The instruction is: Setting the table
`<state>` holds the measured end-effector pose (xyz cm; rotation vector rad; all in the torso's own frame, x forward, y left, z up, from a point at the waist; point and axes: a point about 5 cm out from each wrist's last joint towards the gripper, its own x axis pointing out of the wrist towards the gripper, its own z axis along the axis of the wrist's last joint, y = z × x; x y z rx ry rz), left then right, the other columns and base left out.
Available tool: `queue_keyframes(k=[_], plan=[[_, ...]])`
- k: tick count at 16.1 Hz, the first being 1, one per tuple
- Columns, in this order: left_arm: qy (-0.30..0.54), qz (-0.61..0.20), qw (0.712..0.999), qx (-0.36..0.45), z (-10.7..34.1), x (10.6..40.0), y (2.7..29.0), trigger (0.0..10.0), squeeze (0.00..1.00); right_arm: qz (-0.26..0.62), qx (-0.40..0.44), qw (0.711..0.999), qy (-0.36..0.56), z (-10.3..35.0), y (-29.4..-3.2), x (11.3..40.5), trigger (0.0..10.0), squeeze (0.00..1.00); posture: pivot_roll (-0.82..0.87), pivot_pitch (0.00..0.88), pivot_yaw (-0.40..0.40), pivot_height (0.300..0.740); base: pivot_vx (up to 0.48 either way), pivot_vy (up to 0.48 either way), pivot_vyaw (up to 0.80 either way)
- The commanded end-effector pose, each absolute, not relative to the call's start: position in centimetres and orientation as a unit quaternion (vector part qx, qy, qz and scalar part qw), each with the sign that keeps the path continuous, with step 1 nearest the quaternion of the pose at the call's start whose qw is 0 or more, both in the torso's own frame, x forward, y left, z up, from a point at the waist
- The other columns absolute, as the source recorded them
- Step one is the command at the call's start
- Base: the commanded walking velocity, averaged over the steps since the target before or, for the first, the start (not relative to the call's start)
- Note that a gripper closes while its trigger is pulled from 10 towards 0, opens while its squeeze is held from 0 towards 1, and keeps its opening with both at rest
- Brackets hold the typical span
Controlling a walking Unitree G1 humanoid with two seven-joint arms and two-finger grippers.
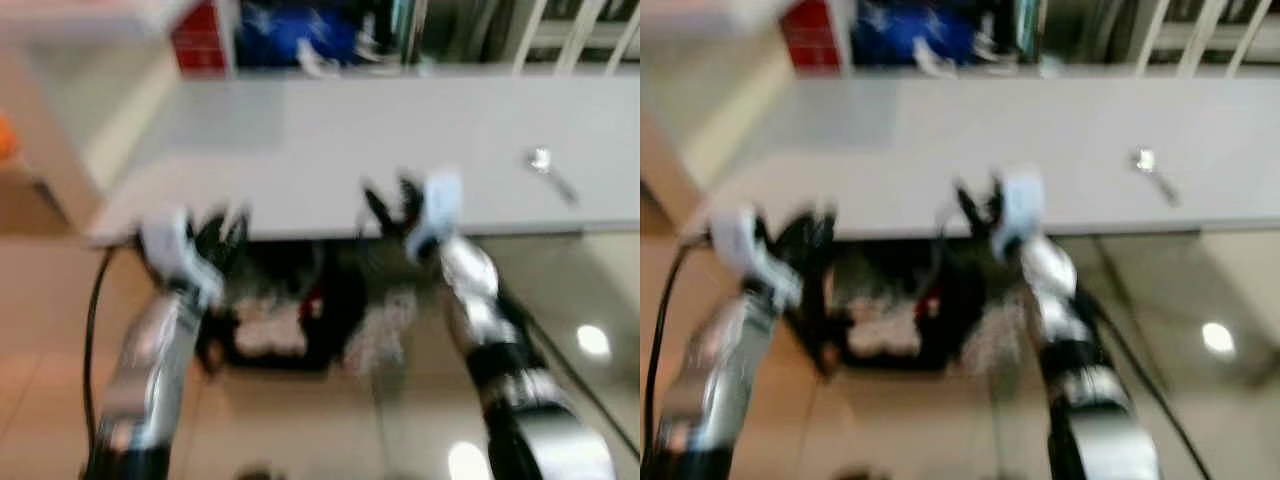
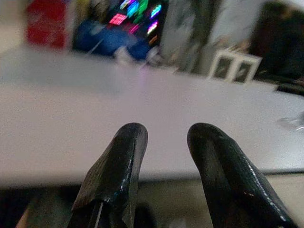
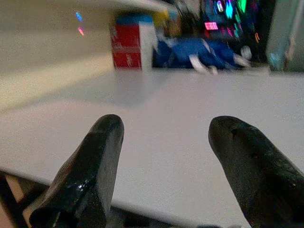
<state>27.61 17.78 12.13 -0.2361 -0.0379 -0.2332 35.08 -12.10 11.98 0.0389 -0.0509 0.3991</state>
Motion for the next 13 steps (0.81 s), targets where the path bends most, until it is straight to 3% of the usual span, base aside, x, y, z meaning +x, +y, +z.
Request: queue_keyframes(k=[1, 4, 13], plan=[[-0.003, -0.118, 0.985, -0.124, 11.4, 27.5, 17.0, 10.0, 0.00, 0.219, 0.028, 0.975, 0.002, 10.7, -10.8, 34.6, 10.0, 0.00, -0.07, 0.022, 0.009, 0.740, 0.000, 0.480, 0.00], [0.012, -0.130, 0.981, -0.141, 10.8, 27.0, 15.9, 10.0, 0.00, 0.238, 0.031, 0.971, 0.011, 9.8, -9.6, 33.8, 10.0, 0.00, -0.07, 0.026, 0.015, 0.740, 0.000, 0.480, 0.00], [0.019, -0.127, 0.980, -0.151, 10.2, 27.7, 15.6, 10.0, 0.00, 0.219, 0.020, 0.975, 0.030, 8.7, -10.6, 33.7, 10.0, 0.00, -0.05, 0.015, 0.006, 0.740, 0.000, 0.480, 0.00]])
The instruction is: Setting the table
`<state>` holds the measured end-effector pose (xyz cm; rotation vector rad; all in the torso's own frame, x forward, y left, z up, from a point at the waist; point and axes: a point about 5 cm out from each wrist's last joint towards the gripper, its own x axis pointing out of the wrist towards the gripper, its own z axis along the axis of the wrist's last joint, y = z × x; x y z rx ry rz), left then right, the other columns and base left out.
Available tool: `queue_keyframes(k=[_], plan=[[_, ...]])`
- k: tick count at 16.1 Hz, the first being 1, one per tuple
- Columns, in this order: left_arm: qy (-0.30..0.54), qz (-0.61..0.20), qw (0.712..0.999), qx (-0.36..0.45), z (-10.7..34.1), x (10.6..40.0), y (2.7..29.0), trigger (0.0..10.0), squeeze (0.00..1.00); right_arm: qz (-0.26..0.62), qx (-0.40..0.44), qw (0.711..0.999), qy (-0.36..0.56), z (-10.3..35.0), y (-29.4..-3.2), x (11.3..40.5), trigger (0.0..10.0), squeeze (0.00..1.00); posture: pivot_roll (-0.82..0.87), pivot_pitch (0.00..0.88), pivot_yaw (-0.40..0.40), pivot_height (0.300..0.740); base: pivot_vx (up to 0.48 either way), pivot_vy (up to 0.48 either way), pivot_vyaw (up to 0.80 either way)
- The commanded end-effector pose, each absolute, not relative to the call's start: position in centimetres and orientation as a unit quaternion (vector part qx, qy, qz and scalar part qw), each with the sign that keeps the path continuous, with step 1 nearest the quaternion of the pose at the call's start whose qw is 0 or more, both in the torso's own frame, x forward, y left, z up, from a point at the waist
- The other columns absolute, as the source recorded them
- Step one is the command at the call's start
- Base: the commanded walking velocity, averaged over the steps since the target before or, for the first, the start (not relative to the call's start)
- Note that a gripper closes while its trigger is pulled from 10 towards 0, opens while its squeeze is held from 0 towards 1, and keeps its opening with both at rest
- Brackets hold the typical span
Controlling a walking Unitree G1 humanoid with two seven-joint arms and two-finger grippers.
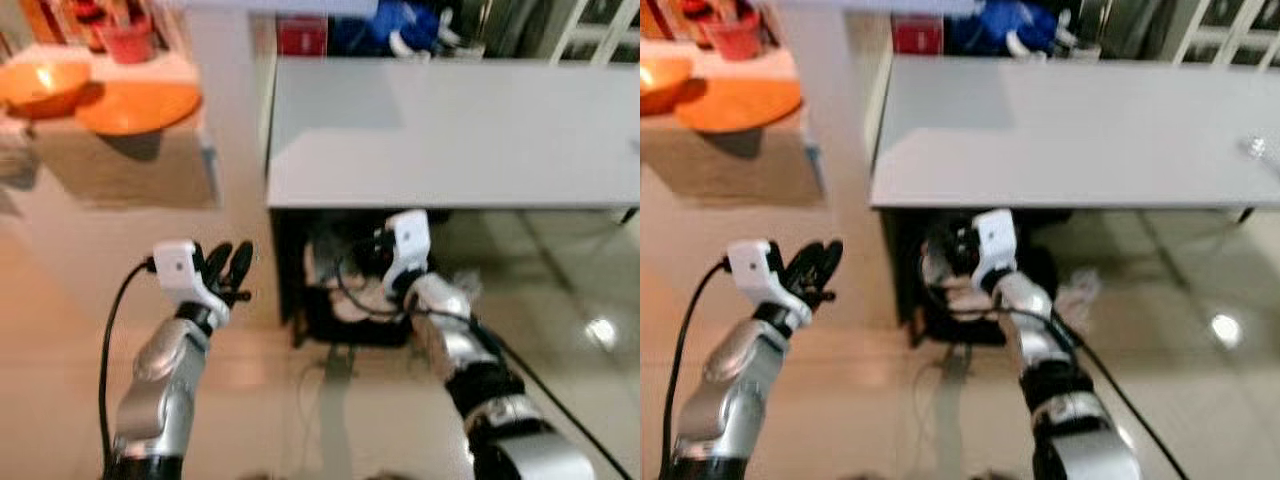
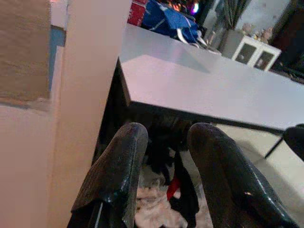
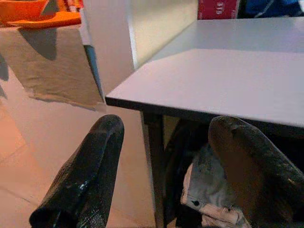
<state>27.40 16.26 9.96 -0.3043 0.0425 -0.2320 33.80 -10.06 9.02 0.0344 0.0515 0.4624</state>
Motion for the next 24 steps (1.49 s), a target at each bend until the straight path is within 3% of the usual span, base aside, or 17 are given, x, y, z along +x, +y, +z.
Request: queue_keyframes(k=[1, 15, 17, 18, 19, 20, 21, 22, 24], plan=[[0.019, -0.128, 0.980, -0.151, 10.2, 27.7, 15.6, 10.0, 0.00, 0.219, 0.019, 0.975, 0.030, 8.7, -10.7, 33.7, 10.0, 0.00, -0.05, 0.015, 0.006, 0.740, 0.000, 0.480, 0.00], [0.036, -0.113, 0.986, -0.117, 9.1, 27.8, 15.7, 10.0, 0.00, 0.212, 0.024, 0.977, 0.021, 8.9, -10.2, 33.9, 10.0, 0.00, -0.07, 0.000, 0.012, 0.740, 0.000, 0.480, 0.00], [0.122, -0.067, 0.990, -0.028, 6.1, 27.6, 16.9, 10.0, 0.00, 0.270, -0.005, 0.961, 0.054, 7.6, -9.3, 32.9, 10.0, 0.00, -0.06, 0.000, 0.010, 0.740, 0.000, 0.480, 0.00], [0.101, -0.142, 0.982, 0.070, 7.7, 27.6, 15.8, 10.0, 0.00, 0.292, 0.121, 0.949, -0.006, 11.2, -8.5, 33.4, 10.0, 0.00, -0.07, 0.000, 0.006, 0.740, 0.000, 0.289, 0.00], [0.074, -0.159, 0.984, 0.030, 9.2, 27.6, 15.1, 10.0, 0.00, 0.274, 0.171, 0.946, -0.018, 12.0, -9.1, 34.0, 10.0, 0.00, -0.07, 0.000, 0.008, 0.740, 0.000, 0.000, 0.00], [0.053, -0.129, 0.987, -0.084, 9.6, 27.9, 16.0, 10.0, 0.00, 0.232, 0.142, 0.962, 0.023, 9.8, -10.6, 34.2, 10.0, 0.00, -0.04, 0.000, 0.020, 0.740, 0.000, 0.000, 0.00], [0.064, -0.106, 0.987, -0.106, 8.7, 28.0, 16.7, 10.0, 0.00, 0.232, 0.107, 0.966, 0.035, 8.9, -10.9, 33.9, 10.0, 0.00, -0.04, 0.000, 0.020, 0.740, 0.000, 0.000, 0.00], [0.125, -0.075, 0.988, -0.051, 5.5, 27.4, 17.7, 10.0, 0.00, 0.263, 0.137, 0.955, 0.022, 9.2, -10.1, 33.2, 10.0, 0.00, -0.06, 0.000, 0.022, 0.740, 0.000, 0.000, 0.00], [0.109, -0.069, 0.989, -0.075, 5.3, 26.8, 17.3, 10.0, 0.00, 0.272, 0.129, 0.953, 0.030, 9.0, -9.7, 32.7, 10.0, 0.00, -0.08, 0.005, 0.026, 0.740, 0.000, 0.000, 0.00]])
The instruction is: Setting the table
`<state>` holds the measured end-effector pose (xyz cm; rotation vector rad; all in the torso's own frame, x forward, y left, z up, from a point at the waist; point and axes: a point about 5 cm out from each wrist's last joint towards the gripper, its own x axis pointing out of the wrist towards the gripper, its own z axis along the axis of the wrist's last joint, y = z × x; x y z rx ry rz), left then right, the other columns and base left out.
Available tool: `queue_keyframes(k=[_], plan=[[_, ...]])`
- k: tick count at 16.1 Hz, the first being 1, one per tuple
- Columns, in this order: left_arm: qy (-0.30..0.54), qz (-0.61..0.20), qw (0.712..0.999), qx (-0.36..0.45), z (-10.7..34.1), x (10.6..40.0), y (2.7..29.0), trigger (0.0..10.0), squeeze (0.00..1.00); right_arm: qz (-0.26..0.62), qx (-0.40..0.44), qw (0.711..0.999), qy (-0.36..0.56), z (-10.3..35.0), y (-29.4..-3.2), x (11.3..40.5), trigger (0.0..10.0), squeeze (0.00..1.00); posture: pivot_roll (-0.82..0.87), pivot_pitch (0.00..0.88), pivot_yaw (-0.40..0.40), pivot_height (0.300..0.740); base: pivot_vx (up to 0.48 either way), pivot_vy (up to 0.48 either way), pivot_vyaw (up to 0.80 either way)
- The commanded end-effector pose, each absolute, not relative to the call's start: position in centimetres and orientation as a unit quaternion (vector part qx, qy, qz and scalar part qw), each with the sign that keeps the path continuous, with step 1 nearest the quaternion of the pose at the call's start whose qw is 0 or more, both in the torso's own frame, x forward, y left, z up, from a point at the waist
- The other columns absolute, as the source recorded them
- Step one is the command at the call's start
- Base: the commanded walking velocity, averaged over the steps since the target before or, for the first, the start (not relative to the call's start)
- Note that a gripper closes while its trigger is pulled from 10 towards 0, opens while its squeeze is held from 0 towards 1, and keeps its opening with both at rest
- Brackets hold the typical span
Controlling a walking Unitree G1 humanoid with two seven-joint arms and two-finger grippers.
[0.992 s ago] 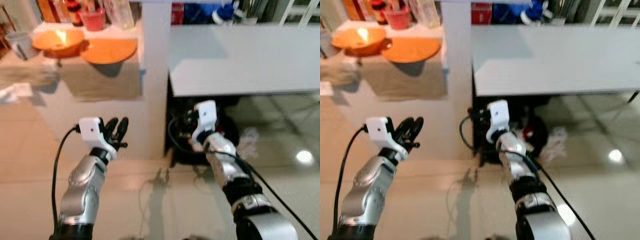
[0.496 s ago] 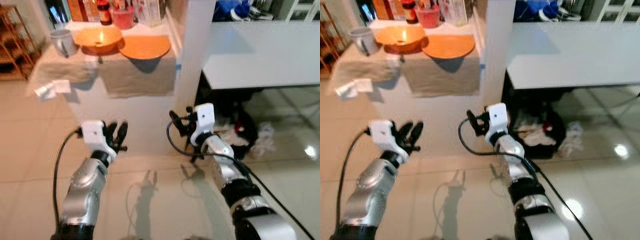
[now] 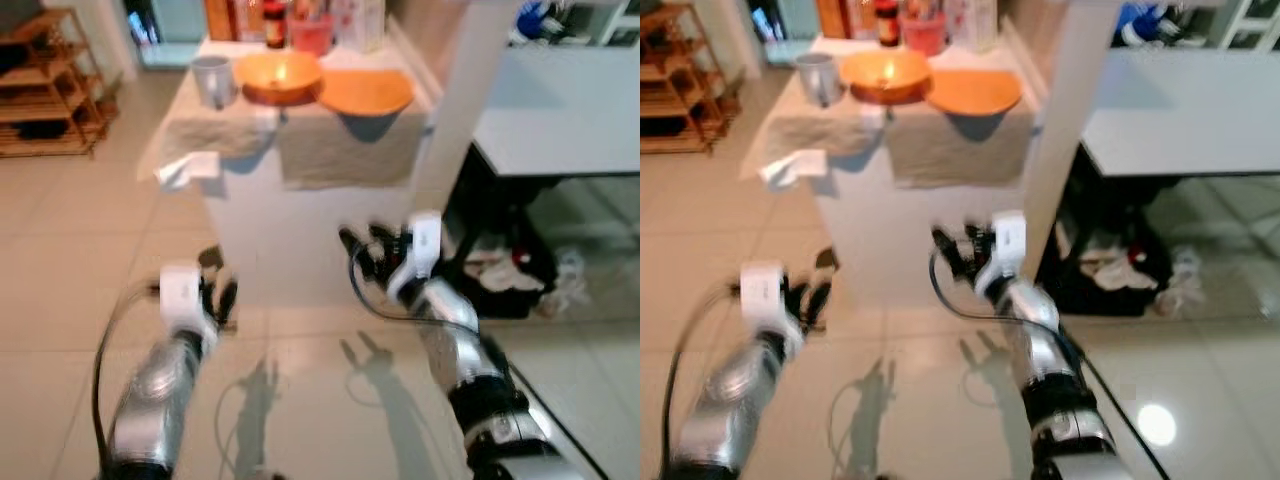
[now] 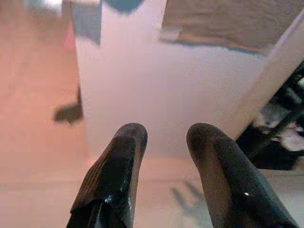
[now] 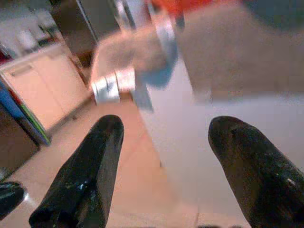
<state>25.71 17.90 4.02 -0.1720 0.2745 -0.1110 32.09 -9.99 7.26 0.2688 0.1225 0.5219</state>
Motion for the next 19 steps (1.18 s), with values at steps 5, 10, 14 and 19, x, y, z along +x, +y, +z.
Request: queue_keyframes(k=[5, 10, 14, 19], plan=[[0.012, -0.064, 0.993, -0.099, 9.5, 27.6, 17.6, 10.0, 0.00, 0.292, 0.035, 0.954, 0.056, 7.1, -8.7, 31.8, 10.0, 0.00, -0.06, 0.003, 0.025, 0.740, 0.145, 0.000, 0.00], [-0.098, -0.101, 0.988, -0.057, 16.4, 29.1, 17.8, 10.0, 0.00, 0.253, 0.107, 0.959, -0.068, 14.7, -8.9, 35.6, 10.0, 0.00, -0.06, 0.003, 0.030, 0.740, 0.480, 0.000, 0.27], [-0.102, -0.140, 0.983, -0.062, 16.6, 28.3, 15.3, 10.0, 0.00, 0.315, 0.119, 0.931, -0.139, 18.8, -7.2, 35.0, 10.0, 0.00, -0.06, 0.011, 0.023, 0.740, 0.480, 0.000, 0.59], [-0.113, -0.172, 0.977, -0.057, 17.7, 27.7, 13.9, 10.0, 0.00, 0.368, 0.112, 0.902, -0.197, 22.8, -6.4, 33.9, 10.0, 0.00, -0.06, 0.022, 0.023, 0.740, 0.480, 0.000, 0.00]])
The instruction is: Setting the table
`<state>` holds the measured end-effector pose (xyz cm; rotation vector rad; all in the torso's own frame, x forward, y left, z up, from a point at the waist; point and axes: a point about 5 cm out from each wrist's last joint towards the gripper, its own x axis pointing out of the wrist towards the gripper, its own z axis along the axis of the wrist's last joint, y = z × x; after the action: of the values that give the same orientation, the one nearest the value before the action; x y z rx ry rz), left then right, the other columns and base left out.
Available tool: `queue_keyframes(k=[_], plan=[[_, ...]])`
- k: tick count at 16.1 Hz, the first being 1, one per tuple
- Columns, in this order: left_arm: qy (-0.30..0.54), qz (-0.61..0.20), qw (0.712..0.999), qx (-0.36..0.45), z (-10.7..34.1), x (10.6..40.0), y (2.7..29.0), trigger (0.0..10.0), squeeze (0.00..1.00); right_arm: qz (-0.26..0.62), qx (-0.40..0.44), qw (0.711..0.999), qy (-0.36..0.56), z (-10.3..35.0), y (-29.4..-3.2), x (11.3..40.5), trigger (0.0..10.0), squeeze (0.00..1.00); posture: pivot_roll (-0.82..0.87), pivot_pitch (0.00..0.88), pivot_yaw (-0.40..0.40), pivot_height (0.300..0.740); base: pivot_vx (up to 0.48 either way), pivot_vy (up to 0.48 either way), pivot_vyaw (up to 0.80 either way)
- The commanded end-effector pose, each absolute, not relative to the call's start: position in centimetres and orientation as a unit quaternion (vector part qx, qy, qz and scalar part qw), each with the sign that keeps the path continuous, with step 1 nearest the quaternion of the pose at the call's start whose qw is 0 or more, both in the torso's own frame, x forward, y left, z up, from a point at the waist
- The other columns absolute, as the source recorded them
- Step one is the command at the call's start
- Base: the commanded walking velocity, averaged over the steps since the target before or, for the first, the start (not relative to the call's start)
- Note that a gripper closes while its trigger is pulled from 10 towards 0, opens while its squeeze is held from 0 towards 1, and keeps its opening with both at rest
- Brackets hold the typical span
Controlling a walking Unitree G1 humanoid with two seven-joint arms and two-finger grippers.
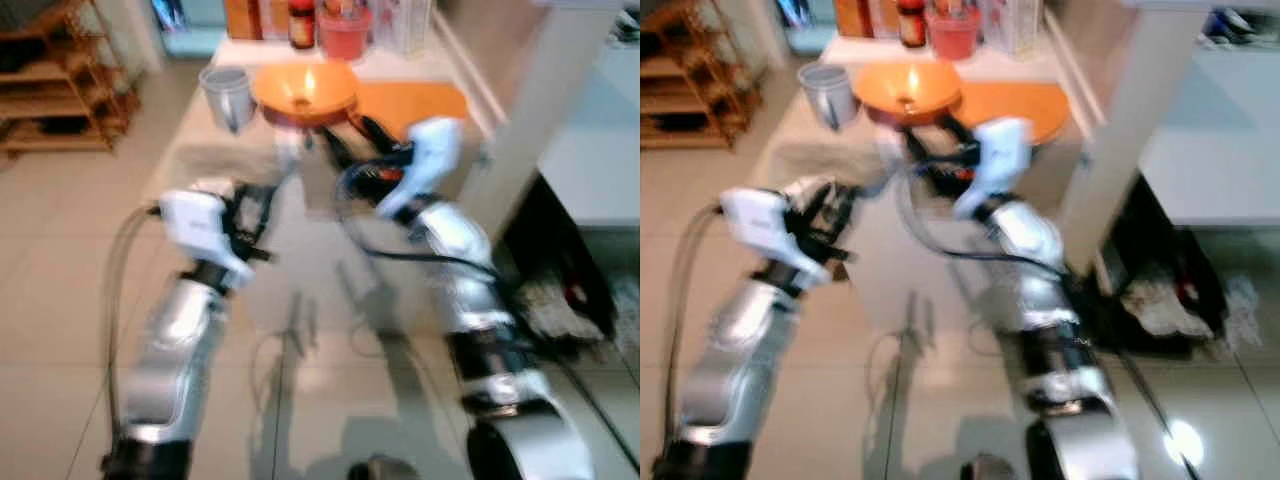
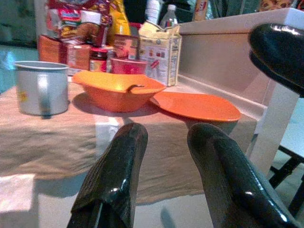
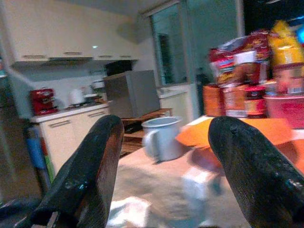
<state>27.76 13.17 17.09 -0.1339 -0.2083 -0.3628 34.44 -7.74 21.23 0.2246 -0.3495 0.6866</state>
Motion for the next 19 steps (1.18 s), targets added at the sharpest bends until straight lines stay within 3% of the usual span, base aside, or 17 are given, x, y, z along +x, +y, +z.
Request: queue_keyframes(k=[1, 4, 8, 9, 11, 14, 19], plan=[[-0.118, -0.173, 0.976, -0.056, 18.0, 27.7, 13.9, 10.0, 0.00, 0.377, 0.110, 0.897, -0.204, 23.3, -6.3, 33.6, 10.0, 0.00, -0.06, 0.022, 0.023, 0.740, 0.480, 0.000, 0.00], [-0.161, -0.181, 0.969, -0.051, 20.9, 27.7, 14.0, 10.0, 0.00, 0.400, 0.104, 0.881, -0.231, 25.6, -5.8, 32.7, 10.0, 0.00, -0.06, 0.026, 0.022, 0.740, 0.480, 0.000, 0.00], [-0.185, -0.192, 0.963, -0.039, 22.6, 27.7, 13.7, 10.0, 0.00, 0.359, 0.098, 0.896, -0.242, 27.6, -6.4, 33.4, 10.0, 0.00, -0.07, 0.022, 0.021, 0.740, 0.480, 0.000, 0.00], [-0.184, -0.198, 0.962, -0.032, 22.6, 27.6, 13.3, 10.0, 0.00, 0.321, 0.090, 0.914, -0.230, 27.6, -6.8, 34.2, 10.0, 0.00, -0.06, 0.022, 0.018, 0.740, 0.480, 0.000, 0.00], [-0.181, -0.198, 0.963, -0.027, 22.6, 27.6, 13.1, 10.0, 0.00, 0.305, 0.080, 0.924, -0.218, 27.5, -6.9, 34.5, 10.0, 0.00, -0.06, 0.020, 0.015, 0.740, 0.480, 0.000, 0.00], [-0.174, -0.162, 0.971, -0.019, 22.5, 28.0, 13.4, 10.0, 0.00, 0.251, 0.063, 0.949, -0.178, 27.7, -7.2, 35.4, 10.0, 0.00, -0.06, 0.021, 0.015, 0.740, 0.000, 0.000, 0.00], [-0.158, -0.158, 0.974, -0.021, 22.5, 28.4, 13.5, 10.0, 0.00, 0.142, 0.007, 0.984, -0.107, 29.0, -8.2, 36.9, 10.0, 0.00, -0.06, 0.004, 0.012, 0.740, 0.000, 0.384, 0.00]])
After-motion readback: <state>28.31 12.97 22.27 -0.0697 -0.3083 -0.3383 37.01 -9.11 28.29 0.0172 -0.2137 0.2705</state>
